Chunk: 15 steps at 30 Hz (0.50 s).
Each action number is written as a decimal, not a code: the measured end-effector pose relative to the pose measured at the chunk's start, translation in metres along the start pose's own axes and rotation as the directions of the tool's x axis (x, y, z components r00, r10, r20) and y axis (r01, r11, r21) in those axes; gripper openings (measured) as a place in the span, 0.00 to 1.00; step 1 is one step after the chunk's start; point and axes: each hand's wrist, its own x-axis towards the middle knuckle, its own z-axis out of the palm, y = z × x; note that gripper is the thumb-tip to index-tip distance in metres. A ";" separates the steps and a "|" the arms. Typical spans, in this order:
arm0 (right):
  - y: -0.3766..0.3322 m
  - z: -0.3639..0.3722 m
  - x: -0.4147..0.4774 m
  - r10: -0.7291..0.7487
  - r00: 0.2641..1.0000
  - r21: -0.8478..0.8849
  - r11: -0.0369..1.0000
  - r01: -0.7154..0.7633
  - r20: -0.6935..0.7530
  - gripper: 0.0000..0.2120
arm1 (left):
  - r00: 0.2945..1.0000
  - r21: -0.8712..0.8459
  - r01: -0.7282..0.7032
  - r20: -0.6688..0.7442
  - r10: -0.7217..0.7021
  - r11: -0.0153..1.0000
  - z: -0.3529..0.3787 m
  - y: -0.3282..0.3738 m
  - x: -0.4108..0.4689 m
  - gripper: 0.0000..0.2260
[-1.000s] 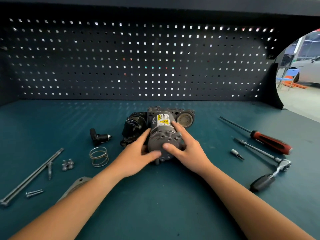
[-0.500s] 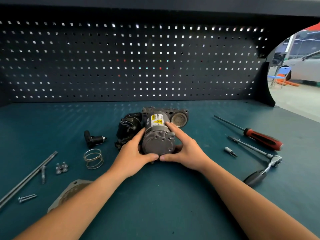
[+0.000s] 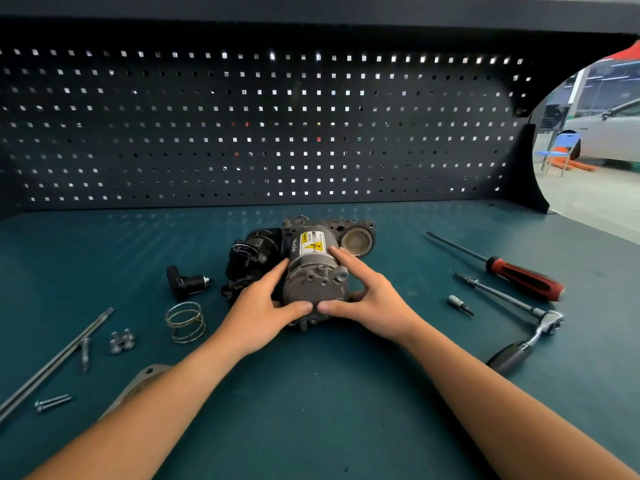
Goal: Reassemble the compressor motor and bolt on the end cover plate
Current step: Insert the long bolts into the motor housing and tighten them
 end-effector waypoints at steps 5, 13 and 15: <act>-0.002 0.001 -0.002 0.008 1.000 0.003 1.000 -0.008 0.017 0.40 | 1.000 0.050 -0.008 0.009 0.008 0.999 -0.001 0.002 -0.001 0.35; -0.004 -0.001 -0.003 0.052 0.997 0.065 0.996 -0.055 0.054 0.37 | 0.998 0.062 0.010 0.057 -0.013 0.998 -0.003 0.004 0.000 0.35; -0.004 -0.001 -0.002 0.039 0.999 0.040 0.998 -0.040 0.021 0.36 | 0.999 0.050 0.010 0.052 -0.012 0.999 -0.003 0.005 0.001 0.35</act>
